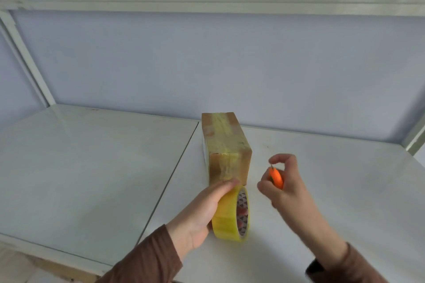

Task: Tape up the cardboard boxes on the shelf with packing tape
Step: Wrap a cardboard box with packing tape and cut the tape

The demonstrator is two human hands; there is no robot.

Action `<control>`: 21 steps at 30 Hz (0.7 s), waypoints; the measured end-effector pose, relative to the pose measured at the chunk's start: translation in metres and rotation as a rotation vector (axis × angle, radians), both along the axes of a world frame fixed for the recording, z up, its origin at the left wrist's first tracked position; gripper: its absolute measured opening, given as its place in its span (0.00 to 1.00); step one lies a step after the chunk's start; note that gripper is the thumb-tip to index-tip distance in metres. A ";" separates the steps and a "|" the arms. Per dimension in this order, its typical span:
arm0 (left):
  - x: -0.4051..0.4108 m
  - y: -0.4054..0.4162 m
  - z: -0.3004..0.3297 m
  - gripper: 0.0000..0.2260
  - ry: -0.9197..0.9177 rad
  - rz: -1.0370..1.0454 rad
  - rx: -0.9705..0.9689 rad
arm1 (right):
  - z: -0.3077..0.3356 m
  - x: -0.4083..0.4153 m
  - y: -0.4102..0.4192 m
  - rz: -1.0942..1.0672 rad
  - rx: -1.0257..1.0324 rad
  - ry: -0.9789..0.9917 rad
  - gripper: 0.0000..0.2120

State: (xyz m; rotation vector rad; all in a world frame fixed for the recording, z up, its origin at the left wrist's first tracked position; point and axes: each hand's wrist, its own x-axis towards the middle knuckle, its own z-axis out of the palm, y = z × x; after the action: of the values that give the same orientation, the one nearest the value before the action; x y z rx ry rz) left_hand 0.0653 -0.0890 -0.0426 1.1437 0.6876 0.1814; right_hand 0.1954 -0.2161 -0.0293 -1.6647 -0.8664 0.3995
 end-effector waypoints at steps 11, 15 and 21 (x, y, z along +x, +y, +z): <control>0.006 -0.003 -0.007 0.12 0.009 0.154 0.026 | 0.034 0.031 0.018 0.206 -0.269 -0.949 0.08; 0.008 -0.002 -0.011 0.11 -0.013 0.175 0.052 | 0.030 0.033 0.026 0.267 -0.292 -1.176 0.05; 0.013 0.004 -0.013 0.10 -0.010 0.184 0.141 | 0.023 0.047 0.034 0.201 -0.525 -1.304 0.06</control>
State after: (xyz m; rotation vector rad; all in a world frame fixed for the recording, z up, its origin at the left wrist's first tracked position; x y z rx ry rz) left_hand 0.0779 -0.0854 -0.0559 1.2122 0.7809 0.3965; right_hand 0.2428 -0.1822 -0.0067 -2.3015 -2.0025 -0.4753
